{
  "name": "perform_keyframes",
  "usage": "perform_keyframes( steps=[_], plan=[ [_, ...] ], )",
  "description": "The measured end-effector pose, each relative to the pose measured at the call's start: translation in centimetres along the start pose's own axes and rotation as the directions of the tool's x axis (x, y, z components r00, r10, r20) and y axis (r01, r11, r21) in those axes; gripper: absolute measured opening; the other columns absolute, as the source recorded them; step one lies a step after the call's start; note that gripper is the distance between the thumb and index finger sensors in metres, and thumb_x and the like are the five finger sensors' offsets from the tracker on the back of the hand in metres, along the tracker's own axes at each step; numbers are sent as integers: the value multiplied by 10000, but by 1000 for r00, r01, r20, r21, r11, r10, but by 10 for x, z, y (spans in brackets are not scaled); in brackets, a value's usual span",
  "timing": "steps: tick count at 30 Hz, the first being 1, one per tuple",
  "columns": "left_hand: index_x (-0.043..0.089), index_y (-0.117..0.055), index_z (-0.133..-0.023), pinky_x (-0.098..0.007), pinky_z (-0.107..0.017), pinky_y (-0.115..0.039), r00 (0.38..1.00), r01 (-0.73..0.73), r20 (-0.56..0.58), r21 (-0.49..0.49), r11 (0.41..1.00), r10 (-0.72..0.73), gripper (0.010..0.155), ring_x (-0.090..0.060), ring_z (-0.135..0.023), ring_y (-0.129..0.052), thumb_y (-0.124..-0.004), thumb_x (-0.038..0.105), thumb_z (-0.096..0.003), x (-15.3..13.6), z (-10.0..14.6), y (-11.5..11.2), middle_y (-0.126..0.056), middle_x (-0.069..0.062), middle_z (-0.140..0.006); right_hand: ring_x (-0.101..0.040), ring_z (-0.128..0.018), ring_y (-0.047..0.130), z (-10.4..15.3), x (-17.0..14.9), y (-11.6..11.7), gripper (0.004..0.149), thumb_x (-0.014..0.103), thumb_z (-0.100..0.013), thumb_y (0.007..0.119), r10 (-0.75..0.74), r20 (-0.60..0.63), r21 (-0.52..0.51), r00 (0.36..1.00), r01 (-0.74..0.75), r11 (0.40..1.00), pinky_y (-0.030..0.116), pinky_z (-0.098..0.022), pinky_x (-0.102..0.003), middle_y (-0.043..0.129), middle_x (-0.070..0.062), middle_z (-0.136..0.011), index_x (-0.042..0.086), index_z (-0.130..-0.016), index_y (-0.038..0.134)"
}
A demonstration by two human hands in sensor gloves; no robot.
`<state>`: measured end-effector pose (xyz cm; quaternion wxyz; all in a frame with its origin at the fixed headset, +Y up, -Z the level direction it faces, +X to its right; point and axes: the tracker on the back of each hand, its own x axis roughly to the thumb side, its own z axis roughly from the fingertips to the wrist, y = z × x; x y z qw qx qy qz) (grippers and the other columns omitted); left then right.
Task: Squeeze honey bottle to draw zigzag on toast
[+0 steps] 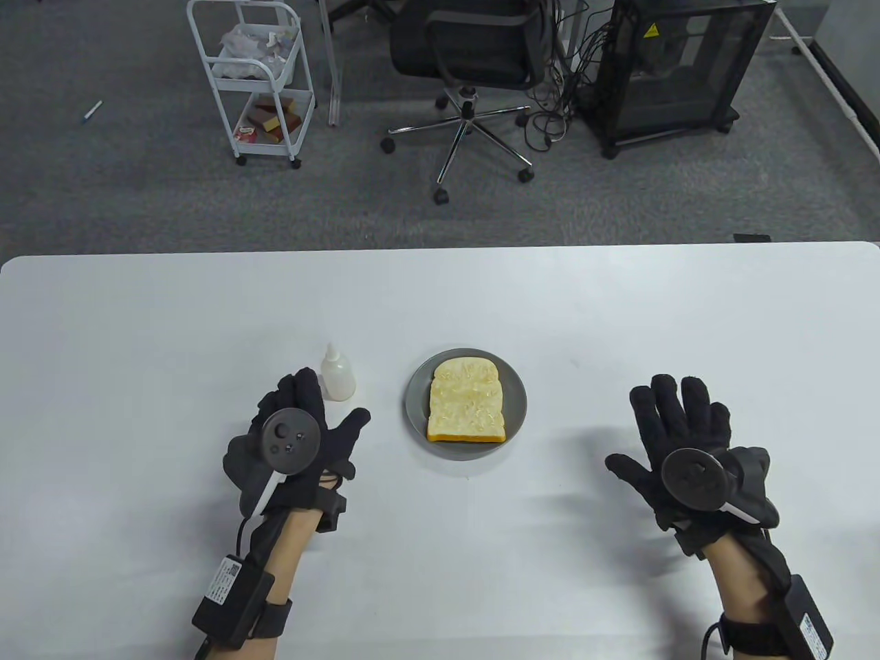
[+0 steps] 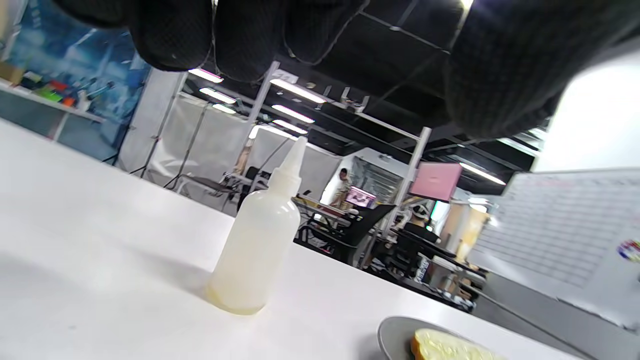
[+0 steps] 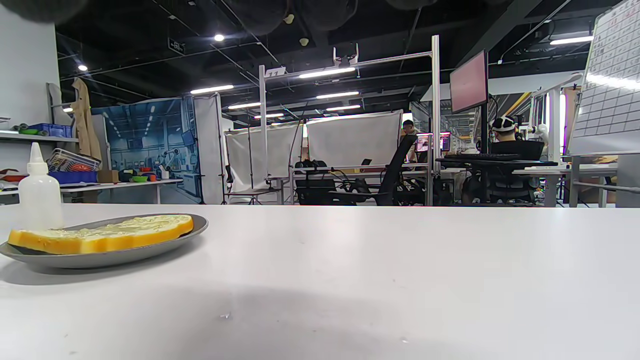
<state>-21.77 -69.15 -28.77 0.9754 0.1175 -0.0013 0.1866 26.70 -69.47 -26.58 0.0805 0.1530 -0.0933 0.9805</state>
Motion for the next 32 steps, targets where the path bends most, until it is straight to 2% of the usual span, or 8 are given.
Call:
perform_keyframes(
  steps=[3,7,11,14,17,24,32],
  plan=[
    [131,-485,-1091,-762,-652,-462,996,63,60,4,998,-63,899,-632,-975,-559,-847,692,-489,4,17,2,-560,-260,-1126,-640,-1007,228,1,0,0,948,740,-481,517,3,4,-1,1000,-3,1000,349,-629,-816,227,-232,-1207,109,-1144,274],
    [162,-496,-1101,-791,-657,-389,986,123,115,-41,992,-117,887,-652,-993,-505,-846,700,-488,4,34,-1,-523,-242,-1154,-641,-1006,223,1,1,1,948,740,-480,519,6,5,4,1000,-6,1000,346,-628,-817,225,-230,-1208,108,-1144,275],
    [174,-485,-1110,-827,-646,-333,986,116,134,-83,990,-104,898,-661,-1003,-474,-798,739,-487,0,45,-10,-489,-242,-1169,-641,-1004,216,2,2,1,947,741,-479,518,6,2,5,1000,-6,1000,341,-626,-819,222,-231,-1207,113,-1144,273],
    [184,-483,-1117,-852,-635,-302,982,124,163,-167,978,-97,896,-663,-1006,-478,-762,756,-486,-2,48,-18,-476,-239,-1177,-642,-998,180,2,5,3,948,746,-479,514,15,11,19,1000,-15,1000,321,-617,-829,199,-227,-1207,123,-1146,257],
    [185,-488,-1117,-866,-622,-282,978,141,175,-160,977,-113,898,-666,-1011,-463,-737,768,-482,-1,47,-20,-463,-240,-1181,-645,-977,86,1,6,7,958,761,-477,505,24,19,33,1000,-24,999,269,-574,-864,141,-222,-1202,137,-1147,220],
    [274,-263,-1147,-890,-566,-152,970,192,205,-314,930,-131,925,-675,-1026,-159,-562,837,-476,3,51,-26,-174,-181,-1219,-645,-969,61,1,6,10,969,769,-474,516,36,17,51,999,-37,998,258,-565,-872,99,-218,-1193,146,-1144,198],
    [320,-203,-1140,-899,-550,-143,972,185,204,-343,921,-119,908,-671,-1020,-110,-522,849,-474,3,51,-27,-102,-138,-1223,-648,-970,69,1,4,9,972,768,-475,528,38,16,57,999,-39,998,265,-567,-872,103,-223,-1192,145,-1143,197]
  ],
)
